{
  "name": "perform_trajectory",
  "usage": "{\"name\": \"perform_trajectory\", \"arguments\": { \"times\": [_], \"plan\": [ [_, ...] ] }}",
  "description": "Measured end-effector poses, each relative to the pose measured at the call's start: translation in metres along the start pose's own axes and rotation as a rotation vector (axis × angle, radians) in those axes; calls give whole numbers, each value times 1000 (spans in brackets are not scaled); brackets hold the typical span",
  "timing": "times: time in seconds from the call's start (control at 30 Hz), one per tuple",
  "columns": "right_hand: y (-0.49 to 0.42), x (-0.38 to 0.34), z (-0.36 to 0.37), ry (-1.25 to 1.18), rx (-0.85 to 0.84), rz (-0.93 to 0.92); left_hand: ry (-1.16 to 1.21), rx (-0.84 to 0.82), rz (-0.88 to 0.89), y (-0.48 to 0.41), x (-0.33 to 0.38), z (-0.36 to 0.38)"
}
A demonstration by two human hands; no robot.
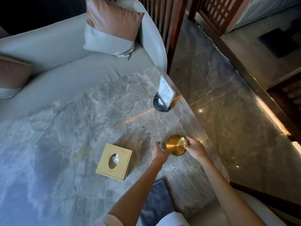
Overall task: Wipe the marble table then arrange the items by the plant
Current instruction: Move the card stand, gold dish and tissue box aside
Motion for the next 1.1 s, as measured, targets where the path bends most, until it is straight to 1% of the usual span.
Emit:
{"name": "perform_trajectory", "arguments": {
  "times": [0.07,0.1,0.13,0.17,0.2,0.27,0.33,0.43,0.5,0.57,0.67,0.83,0.93,1.1],
  "plan": [
    [12,-17,-7,190,145,-55,-51,8,89,14,16,-19],
    [22,-31,-11,227,241,-86,-59,21,120,19,22,-33],
    [34,-48,-11,231,326,-130,-44,31,142,26,27,-48],
    [44,-65,-5,209,369,-190,-16,42,171,32,32,-67],
    [53,-83,4,171,368,-247,17,55,201,38,35,-87],
    [65,-114,37,52,252,-321,83,129,243,52,36,-134],
    [76,-139,74,-24,96,-341,68,245,284,69,34,-182],
    [93,-167,121,13,-58,-352,-31,410,303,97,26,-243],
    [103,-178,146,22,-129,-332,-62,470,300,107,13,-270],
    [110,-183,162,15,-173,-311,-29,476,273,110,-3,-287],
    [112,-183,173,10,-176,-269,34,442,211,106,-22,-295],
    [110,-172,178,-67,-205,-161,35,332,136,102,-33,-280],
    [115,-171,179,-131,-238,-114,91,261,104,99,-38,-269],
    [112,-168,182,-152,-221,-104,68,272,84,90,-46,-262]
  ]
}}
Point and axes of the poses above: each hand's wrist, its own y-axis away from the middle knuckle, its own z-axis out of the palm, x = y × z, the point moved 7 cm from there along -y, towards the middle knuckle, and after that the axes turned 10 degrees about y, right-handed, at the moved point
